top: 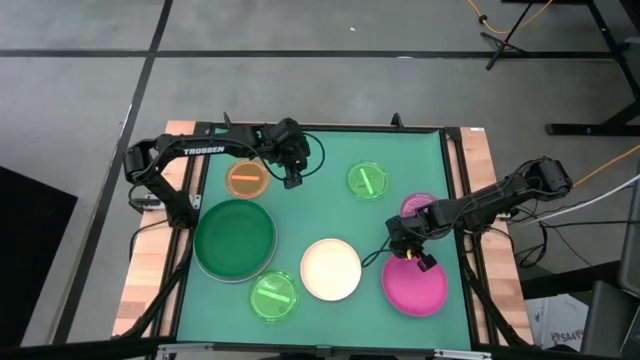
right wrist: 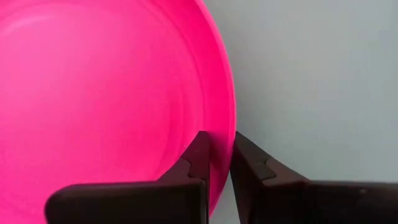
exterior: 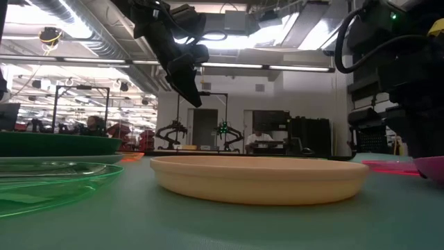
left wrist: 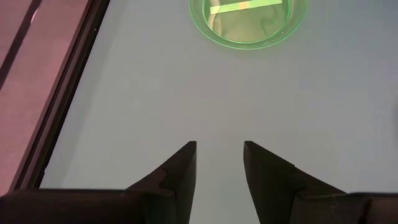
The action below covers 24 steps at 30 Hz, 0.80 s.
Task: Stack plastic plates
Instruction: Stack the pink plate on top of the green plate
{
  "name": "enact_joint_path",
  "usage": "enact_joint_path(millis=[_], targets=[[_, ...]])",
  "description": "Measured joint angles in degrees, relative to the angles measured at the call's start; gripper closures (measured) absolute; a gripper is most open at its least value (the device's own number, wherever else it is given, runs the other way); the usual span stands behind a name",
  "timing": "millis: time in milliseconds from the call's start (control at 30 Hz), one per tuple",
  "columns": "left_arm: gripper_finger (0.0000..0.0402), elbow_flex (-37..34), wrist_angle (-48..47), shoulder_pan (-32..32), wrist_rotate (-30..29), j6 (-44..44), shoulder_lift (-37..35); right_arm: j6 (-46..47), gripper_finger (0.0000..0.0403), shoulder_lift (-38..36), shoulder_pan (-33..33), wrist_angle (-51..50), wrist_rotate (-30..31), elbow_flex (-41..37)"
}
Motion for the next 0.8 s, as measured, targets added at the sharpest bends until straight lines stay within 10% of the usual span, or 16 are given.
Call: enact_joint_path(millis=[800], targets=[[0.0275, 0.0, 0.0, 0.0, 0.0, 0.0, 0.0, 0.1, 0.0373, 0.1, 0.0, 2.7, -1.2, -0.1]])
